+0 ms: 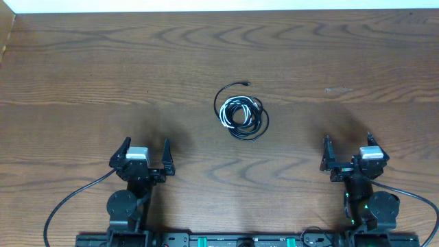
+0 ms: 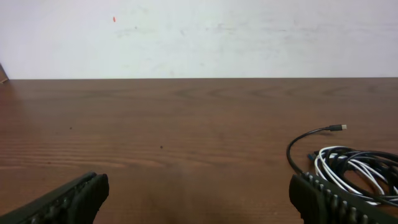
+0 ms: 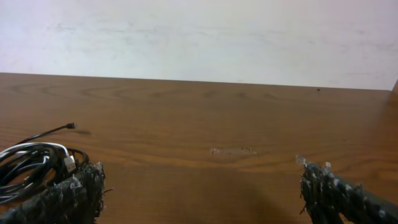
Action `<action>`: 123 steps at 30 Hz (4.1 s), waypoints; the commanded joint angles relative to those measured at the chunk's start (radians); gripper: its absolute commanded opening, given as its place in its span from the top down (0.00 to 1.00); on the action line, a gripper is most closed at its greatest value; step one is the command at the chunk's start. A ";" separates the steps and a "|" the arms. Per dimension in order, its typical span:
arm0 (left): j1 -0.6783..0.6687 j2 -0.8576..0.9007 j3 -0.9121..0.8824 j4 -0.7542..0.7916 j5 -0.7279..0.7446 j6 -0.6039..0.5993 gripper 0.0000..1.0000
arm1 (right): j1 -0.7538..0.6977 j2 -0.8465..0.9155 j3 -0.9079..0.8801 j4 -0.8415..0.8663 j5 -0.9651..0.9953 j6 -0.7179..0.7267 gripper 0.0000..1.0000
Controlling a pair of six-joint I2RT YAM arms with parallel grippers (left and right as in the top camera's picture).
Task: Untangle cables
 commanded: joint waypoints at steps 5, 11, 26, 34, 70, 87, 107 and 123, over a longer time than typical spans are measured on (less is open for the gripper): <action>0.000 -0.007 -0.021 -0.027 -0.005 -0.008 0.02 | 0.010 -0.006 -0.002 -0.003 -0.002 -0.012 0.01; 0.000 -0.007 -0.021 -0.027 -0.006 -0.008 0.02 | 0.010 -0.006 -0.002 -0.003 -0.002 -0.012 0.01; 0.000 -0.007 -0.021 -0.027 -0.029 0.043 0.02 | 0.010 -0.006 -0.002 -0.003 -0.003 -0.012 0.01; 0.000 -0.007 -0.020 0.030 0.287 -0.017 0.02 | 0.010 -0.006 -0.002 -0.003 -0.002 -0.012 0.01; 0.000 0.830 0.923 -0.767 0.524 -0.020 0.02 | 0.010 -0.006 -0.002 -0.003 -0.002 -0.012 0.01; -0.103 1.103 1.082 -1.063 0.423 -0.103 0.02 | 0.010 -0.006 -0.002 -0.003 -0.002 -0.012 0.01; -0.203 1.235 1.386 -1.196 0.256 -0.208 0.02 | 0.010 -0.006 -0.002 -0.003 -0.002 -0.012 0.01; -0.282 1.458 1.383 -1.190 0.259 -0.328 0.02 | 0.010 -0.006 -0.002 -0.003 -0.002 -0.012 0.01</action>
